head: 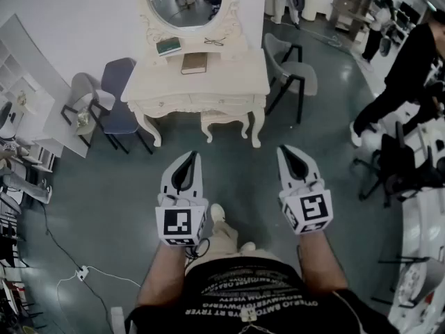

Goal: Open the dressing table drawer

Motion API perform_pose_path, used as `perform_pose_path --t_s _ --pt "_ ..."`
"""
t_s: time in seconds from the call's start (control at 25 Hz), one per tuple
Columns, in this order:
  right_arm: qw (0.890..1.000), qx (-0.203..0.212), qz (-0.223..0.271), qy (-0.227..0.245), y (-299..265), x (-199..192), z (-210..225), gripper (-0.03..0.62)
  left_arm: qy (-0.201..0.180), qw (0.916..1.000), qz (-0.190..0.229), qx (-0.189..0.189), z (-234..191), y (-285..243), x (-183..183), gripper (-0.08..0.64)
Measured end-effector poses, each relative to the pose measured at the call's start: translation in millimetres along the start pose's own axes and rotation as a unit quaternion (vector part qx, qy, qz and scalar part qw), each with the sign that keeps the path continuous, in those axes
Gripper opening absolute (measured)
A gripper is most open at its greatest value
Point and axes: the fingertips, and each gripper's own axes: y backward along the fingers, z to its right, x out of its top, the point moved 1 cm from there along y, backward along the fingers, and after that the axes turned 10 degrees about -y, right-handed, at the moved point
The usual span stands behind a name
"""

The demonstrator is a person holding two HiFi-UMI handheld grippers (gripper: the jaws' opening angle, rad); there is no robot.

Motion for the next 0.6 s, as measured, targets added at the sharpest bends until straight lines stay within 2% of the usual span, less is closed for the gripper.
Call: perform_pose_path --t_s 0.12,0.28,0.6 --pt "1.0 0.001 0.001 0.005 -15 2 2 0.002 -0.002 1.0 0.005 -0.002 -6 -12 2 0.002" --pt "1.0 0.001 0.0 0.004 -38 3 4 0.002 0.017 0.9998 0.013 0.0 -18 -33 1 0.002" --pt "1.0 -0.004 -0.008 0.0 -90 -1 23 0.002 -0.001 0.9998 0.007 -0.02 -39 -93 -12 0.002"
